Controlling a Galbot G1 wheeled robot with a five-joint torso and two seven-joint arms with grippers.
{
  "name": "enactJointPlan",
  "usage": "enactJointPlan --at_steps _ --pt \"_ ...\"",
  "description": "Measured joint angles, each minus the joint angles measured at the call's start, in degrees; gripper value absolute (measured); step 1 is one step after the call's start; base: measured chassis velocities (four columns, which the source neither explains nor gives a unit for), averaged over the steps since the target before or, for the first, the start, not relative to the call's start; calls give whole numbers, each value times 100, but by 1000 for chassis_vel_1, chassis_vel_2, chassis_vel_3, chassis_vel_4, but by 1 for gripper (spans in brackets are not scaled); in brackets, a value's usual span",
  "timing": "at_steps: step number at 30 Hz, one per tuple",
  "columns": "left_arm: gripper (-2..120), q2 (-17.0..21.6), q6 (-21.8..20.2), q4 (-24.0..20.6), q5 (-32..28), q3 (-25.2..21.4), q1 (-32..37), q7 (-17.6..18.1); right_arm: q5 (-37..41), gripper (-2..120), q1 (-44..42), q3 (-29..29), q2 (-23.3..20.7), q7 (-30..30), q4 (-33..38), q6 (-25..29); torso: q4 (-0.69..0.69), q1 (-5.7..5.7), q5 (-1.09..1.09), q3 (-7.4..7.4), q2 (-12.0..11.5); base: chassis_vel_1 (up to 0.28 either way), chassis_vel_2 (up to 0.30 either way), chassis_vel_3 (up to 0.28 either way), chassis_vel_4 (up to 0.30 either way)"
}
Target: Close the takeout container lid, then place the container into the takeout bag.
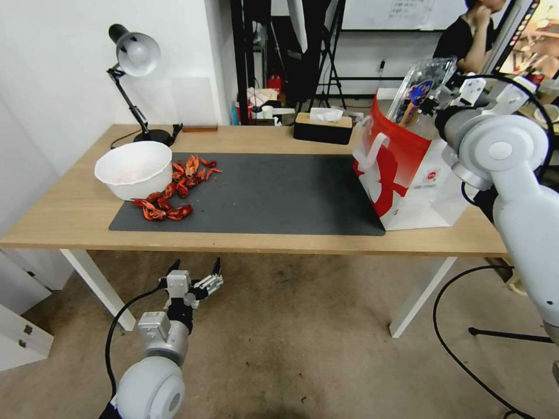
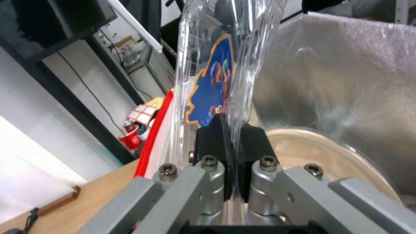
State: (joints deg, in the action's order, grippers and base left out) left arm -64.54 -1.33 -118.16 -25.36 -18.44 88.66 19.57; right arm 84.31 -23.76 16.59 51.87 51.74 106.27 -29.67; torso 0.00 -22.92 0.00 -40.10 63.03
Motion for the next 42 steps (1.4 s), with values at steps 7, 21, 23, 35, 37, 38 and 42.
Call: enactJointPlan --at_steps 7,21,23,35,37,38,42 --pt "100 18 -10 -16 -12 -55 13 20 253 4 16 51 -16 159 4 67 0 0 0 0 0 0 0 0 0" --pt "100 -11 -21 -28 9 -69 72 52 60 54 -70 70 2 179 -35 102 0 0 -1 0 0 0 0 0 0" --pt "100 -15 -19 -28 12 -69 69 57 -3 59 -107 67 6 140 -30 102 -1 0 1 0 0 0 0 0 0" --pt "100 -58 13 -73 -15 -130 70 2 -1316 100 -482 19 -234 -2093 485 706 0 0 -1 0 0 0 0 0 0" --pt "100 -76 53 -72 -15 -142 74 -46 -1713 100 -683 14 -364 -2687 665 914 -1 0 0 0 0 0 0 0 0" --pt "100 -84 78 -61 -17 -158 83 -80 -1993 100 -860 17 -483 -3137 809 1077 -1 0 0 0 0 0 0 0 0" --pt "100 -103 147 -47 -40 -180 129 -183 -2547 100 -1426 120 -753 -4084 1108 1545 1 0 -1 1 0 0 0 0 0"
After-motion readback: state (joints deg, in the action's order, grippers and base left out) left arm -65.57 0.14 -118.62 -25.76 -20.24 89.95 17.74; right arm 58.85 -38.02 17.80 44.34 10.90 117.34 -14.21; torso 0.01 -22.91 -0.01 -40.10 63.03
